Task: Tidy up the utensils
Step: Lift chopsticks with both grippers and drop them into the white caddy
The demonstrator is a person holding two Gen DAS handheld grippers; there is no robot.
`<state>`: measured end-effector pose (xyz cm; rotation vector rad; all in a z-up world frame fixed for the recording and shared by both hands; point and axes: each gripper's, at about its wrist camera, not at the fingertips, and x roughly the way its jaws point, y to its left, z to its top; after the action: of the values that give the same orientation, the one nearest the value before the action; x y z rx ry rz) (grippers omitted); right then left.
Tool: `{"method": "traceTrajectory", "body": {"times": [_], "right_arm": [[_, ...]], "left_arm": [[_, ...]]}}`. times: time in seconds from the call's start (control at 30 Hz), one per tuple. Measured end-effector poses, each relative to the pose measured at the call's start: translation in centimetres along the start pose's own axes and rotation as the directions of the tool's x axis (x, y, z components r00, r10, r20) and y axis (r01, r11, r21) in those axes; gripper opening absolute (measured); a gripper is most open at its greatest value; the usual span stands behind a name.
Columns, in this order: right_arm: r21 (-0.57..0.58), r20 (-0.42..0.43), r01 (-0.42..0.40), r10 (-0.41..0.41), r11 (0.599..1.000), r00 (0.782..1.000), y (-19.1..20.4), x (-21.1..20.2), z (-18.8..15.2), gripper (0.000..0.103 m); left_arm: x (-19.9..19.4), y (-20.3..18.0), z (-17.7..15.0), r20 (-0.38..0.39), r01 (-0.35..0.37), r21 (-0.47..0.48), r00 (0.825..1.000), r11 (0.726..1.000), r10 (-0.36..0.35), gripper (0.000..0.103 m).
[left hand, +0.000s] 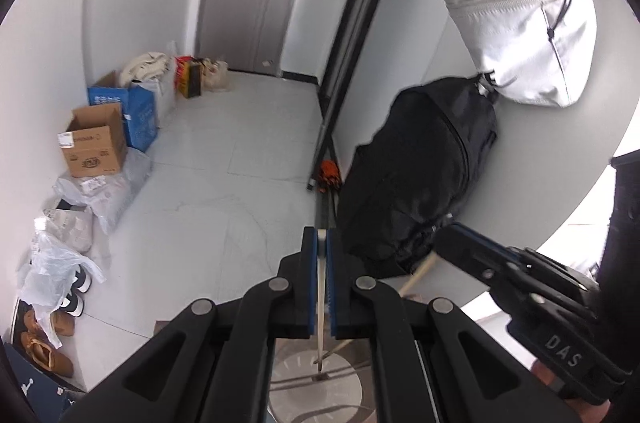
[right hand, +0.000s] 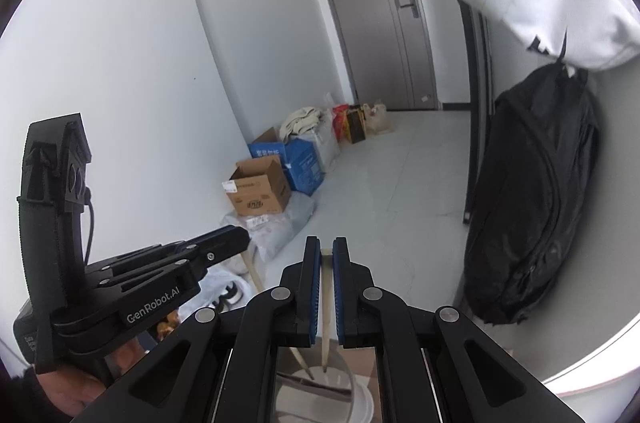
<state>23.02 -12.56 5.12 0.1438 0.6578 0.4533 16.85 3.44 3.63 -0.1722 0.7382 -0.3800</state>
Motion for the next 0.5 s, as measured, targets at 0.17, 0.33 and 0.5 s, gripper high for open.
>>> {"method": "traceTrajectory", "body": {"times": [0.17, 0.33, 0.5], "right_arm": [[0.082, -0.026, -0.047, 0.049, 0.996, 0.998, -1.7, 0.1, -1.1, 0.012], [0.169, 0.008, -0.048, 0.047, 0.985, 0.999, -4.0, -2.5, -1.9, 0.027], [0.21, 0.02, -0.017, 0.013, 0.977, 1.0, -5.5, -5.6, -3.4, 0.044]], "left_arm": [[-0.3, 0.3, 0.4, -0.054, 0.036, -0.023, 0.998, 0.999, -0.037, 0.018], [-2.5, 0.9, 0.0, -0.01, 0.014, -0.046, 1.0, 0.999, -0.015, 0.034], [-4.1, 0.9, -1.2, -0.002, -0.038, -0.075, 0.999, 0.996, 0.038, 0.053]]}}
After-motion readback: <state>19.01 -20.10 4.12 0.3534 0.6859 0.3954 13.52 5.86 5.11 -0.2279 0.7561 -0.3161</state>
